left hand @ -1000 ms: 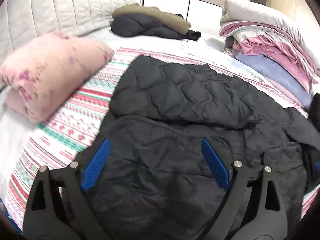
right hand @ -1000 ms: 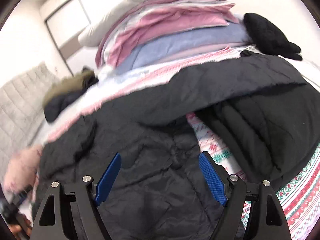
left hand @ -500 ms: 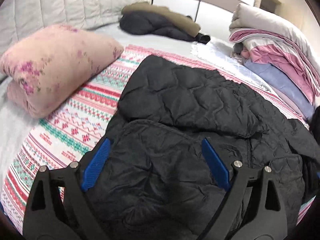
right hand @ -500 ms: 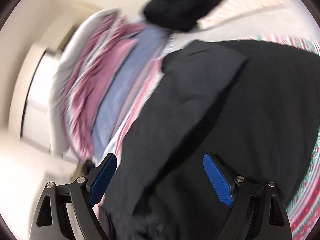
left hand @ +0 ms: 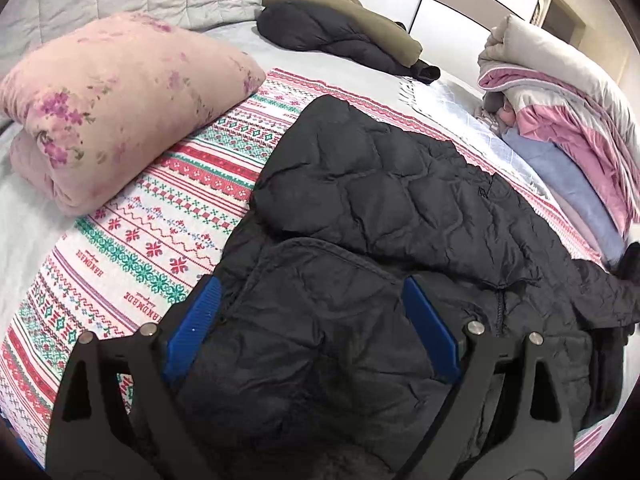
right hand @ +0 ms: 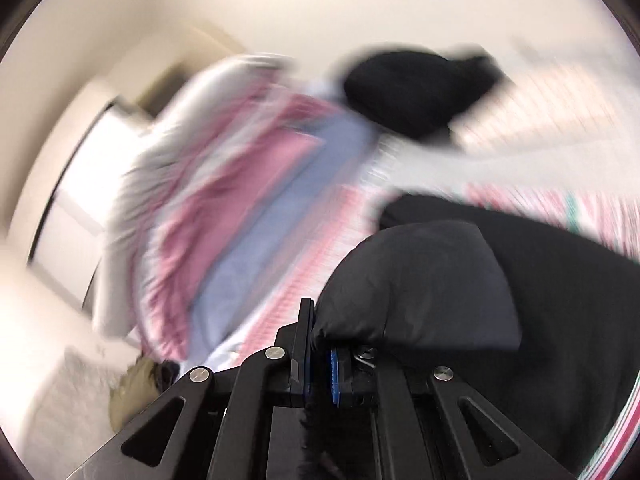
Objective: Fold large clothes
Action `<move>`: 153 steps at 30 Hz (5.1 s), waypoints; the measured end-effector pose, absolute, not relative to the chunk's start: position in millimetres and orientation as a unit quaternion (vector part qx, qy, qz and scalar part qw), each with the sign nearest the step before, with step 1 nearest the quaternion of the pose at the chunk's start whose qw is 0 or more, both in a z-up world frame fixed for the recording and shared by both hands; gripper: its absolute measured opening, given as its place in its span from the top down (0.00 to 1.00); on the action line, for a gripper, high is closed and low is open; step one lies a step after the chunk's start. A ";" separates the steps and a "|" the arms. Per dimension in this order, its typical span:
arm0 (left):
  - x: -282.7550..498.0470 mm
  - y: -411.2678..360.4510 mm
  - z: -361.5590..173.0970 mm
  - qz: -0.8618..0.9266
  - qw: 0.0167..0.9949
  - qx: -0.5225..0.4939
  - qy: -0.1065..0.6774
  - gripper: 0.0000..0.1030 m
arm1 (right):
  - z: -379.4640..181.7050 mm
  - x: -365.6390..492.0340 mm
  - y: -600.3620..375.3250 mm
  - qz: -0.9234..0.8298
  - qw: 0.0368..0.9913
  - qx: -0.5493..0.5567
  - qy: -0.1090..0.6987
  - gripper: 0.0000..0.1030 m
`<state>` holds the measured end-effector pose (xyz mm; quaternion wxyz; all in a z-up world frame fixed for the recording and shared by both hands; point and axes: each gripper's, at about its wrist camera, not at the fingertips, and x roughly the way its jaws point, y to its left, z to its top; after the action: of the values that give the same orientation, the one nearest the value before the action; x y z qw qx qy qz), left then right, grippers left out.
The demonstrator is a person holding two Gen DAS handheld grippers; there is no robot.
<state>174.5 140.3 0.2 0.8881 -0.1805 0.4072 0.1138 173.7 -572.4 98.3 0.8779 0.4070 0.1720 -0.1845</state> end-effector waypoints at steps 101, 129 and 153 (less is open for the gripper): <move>-27.8 225.3 -41.3 -0.040 0.842 -0.244 0.479 0.24 | -14.3 -34.0 -408.6 -0.032 0.853 0.250 0.457 0.23; -25.4 202.0 -59.1 0.042 0.860 -0.147 0.487 0.90 | -54.5 -84.3 -374.4 0.029 0.835 0.240 0.493 0.89; -39.3 199.7 -54.8 0.007 0.867 -0.175 0.466 0.89 | -55.6 -105.1 -401.3 0.014 0.829 0.331 0.450 0.94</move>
<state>-39.3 199.7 -54.8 0.8672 -0.1749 0.4661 0.0065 -105.1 -401.3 -55.6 0.8295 0.3309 0.4497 0.0144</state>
